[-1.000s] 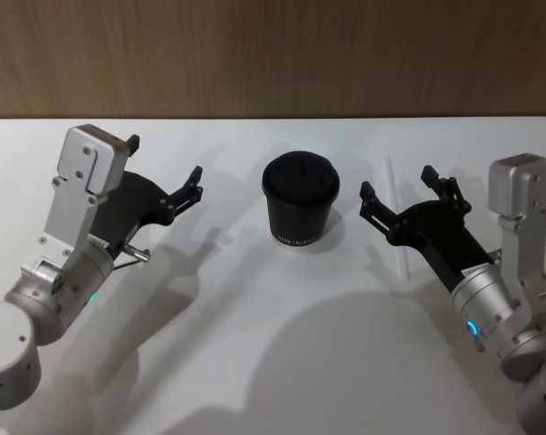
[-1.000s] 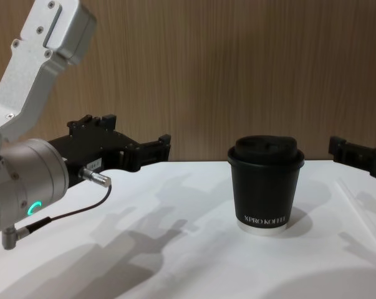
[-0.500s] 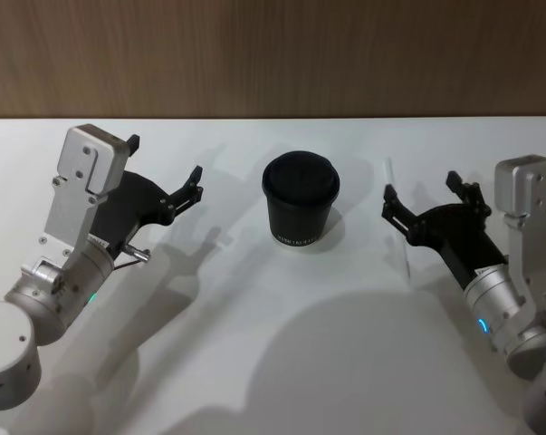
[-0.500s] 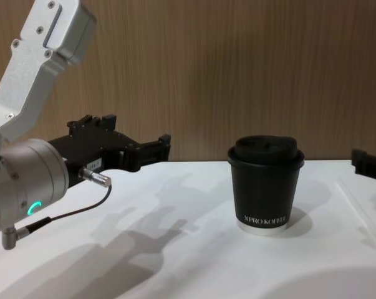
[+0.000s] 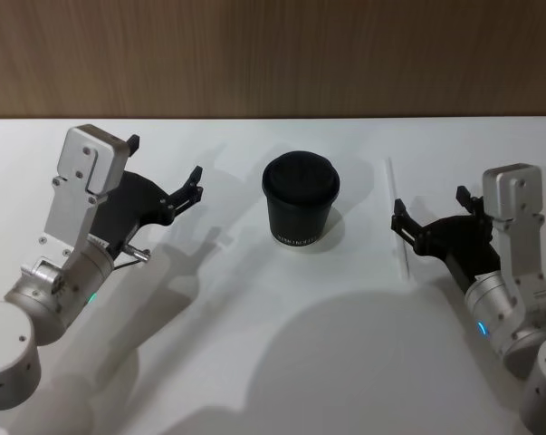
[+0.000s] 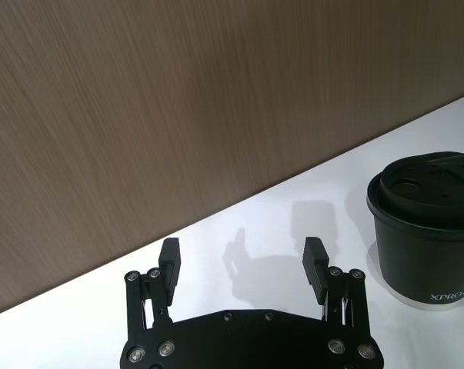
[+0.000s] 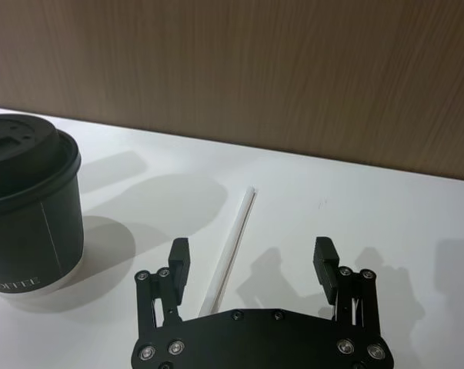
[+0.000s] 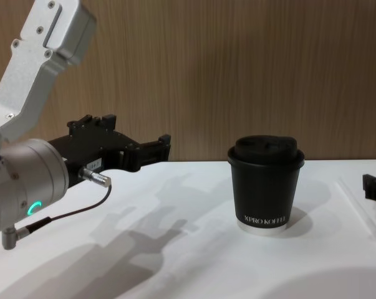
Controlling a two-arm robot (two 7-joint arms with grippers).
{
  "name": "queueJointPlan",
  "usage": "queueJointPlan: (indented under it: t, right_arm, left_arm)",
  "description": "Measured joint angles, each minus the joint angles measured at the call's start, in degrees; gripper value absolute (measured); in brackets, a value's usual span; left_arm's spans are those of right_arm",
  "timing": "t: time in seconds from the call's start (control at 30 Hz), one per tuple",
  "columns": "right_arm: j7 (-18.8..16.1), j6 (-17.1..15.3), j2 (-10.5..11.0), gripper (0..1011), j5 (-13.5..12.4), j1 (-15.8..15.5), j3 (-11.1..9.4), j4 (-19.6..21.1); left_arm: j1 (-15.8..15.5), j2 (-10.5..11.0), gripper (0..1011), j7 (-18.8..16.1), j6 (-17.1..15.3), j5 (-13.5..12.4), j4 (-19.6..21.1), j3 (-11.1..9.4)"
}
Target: Pick up the straw with one hand, pass it to the other hand, and insert it into the cup.
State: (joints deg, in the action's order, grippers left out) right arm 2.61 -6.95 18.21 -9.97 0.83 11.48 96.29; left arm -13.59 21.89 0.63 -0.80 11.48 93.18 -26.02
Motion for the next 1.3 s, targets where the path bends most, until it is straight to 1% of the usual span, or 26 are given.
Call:
queueJointPlan:
  t: [0.4,0.97,1.3]
  right_arm:
    - [-0.6,-1.0,-0.9,1001,0.2,0.7,0.1,-2.1]
    - [-2.2,-3.4,-2.4,1001,-0.6,1.2,-0.3,-4.6]
    - [-2.7,-3.5,-3.0,1001,-0.7,1.4,-0.6,-5.6]
  left_arm:
    - [0.0,0.0,1000,0.0,0.0,0.0,0.0,0.0]
    - [0.0,0.0,1002,0.0,0.0,0.0,0.0,0.0]
    - [0.0,0.0,1002,0.0,0.0,0.0,0.0,0.0]
